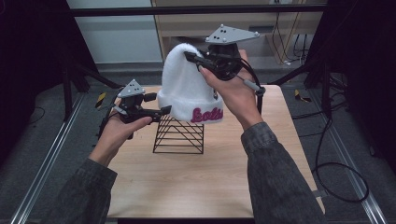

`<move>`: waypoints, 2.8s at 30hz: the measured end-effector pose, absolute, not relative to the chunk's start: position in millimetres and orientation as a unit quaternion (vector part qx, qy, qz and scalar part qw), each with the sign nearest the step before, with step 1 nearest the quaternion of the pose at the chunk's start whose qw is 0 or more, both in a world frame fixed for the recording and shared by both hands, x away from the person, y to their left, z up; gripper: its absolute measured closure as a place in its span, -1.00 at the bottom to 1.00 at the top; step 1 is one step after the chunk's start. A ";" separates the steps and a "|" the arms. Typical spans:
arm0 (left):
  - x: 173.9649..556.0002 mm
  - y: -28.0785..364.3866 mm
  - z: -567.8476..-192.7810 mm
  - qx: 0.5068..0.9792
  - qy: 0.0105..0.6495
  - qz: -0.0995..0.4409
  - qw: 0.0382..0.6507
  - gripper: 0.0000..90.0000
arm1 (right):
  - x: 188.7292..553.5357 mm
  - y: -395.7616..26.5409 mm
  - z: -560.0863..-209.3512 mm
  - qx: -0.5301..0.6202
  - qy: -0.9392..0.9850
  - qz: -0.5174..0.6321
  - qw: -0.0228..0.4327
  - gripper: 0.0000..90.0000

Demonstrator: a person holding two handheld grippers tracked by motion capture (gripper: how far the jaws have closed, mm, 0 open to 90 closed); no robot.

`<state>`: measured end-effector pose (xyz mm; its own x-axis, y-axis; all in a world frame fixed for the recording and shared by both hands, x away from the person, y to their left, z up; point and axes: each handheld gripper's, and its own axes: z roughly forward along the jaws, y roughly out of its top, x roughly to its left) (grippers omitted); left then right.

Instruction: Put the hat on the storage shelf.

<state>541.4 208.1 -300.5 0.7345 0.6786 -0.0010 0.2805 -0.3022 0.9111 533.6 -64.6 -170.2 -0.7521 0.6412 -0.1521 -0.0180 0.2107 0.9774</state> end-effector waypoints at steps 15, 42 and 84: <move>534.2 209.0 -295.1 0.789 0.285 0.212 0.501 0.64 | 531.5 -55.8 -167.0 0.195 0.733 0.592 0.273 0.84; 521.3 214.5 -296.8 0.780 0.300 0.246 0.491 0.64 | 558.5 -63.6 -197.0 0.230 0.738 0.576 0.265 0.84; 539.1 229.5 -329.2 0.751 0.340 0.262 0.502 0.65 | 571.7 -53.8 -228.7 0.219 0.750 0.571 0.253 0.83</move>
